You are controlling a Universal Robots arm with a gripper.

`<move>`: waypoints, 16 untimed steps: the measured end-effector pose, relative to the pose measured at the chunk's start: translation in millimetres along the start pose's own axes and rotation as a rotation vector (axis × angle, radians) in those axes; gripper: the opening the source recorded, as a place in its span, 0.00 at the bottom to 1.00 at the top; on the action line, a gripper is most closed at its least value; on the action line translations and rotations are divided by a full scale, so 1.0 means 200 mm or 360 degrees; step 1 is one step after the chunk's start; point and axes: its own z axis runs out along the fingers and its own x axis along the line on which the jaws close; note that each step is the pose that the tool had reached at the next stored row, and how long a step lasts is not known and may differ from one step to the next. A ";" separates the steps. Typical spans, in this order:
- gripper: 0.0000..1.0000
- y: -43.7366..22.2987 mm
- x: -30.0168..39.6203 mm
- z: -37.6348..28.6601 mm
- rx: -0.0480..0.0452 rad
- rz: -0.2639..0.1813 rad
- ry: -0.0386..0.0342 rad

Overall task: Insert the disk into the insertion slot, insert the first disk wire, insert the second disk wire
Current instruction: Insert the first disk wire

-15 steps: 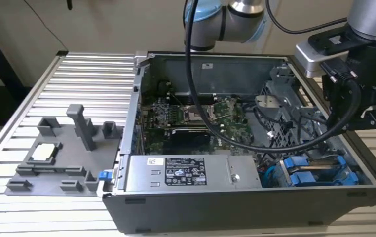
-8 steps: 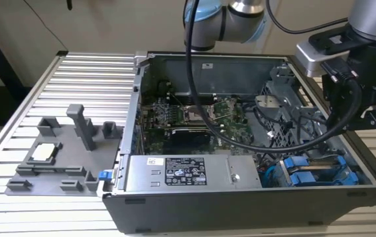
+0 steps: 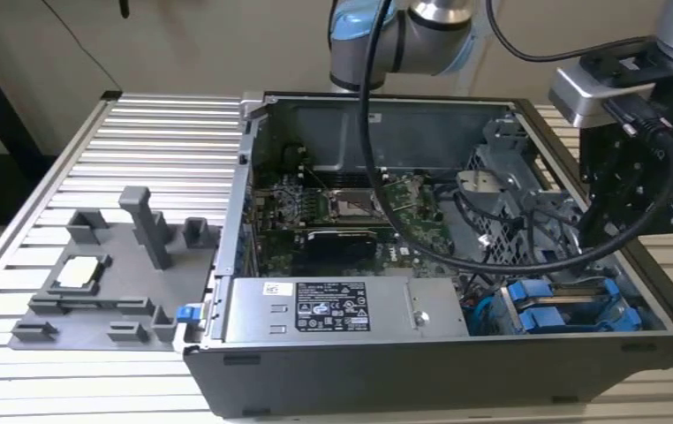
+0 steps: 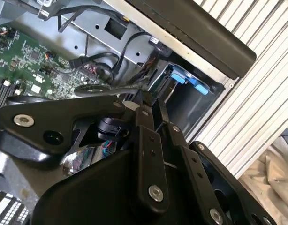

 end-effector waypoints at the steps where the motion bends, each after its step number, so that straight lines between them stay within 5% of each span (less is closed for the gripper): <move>1: 0.20 -0.011 0.000 0.002 -0.0023 0.0001 0.0000; 4: 0.20 -0.046 0.002 0.009 -0.0091 0.0002 0.0000; 7: 0.20 -0.075 0.004 0.016 -0.0141 0.0003 -0.0001; 16: 0.20 -0.152 0.014 0.036 -0.0250 0.0006 -0.0004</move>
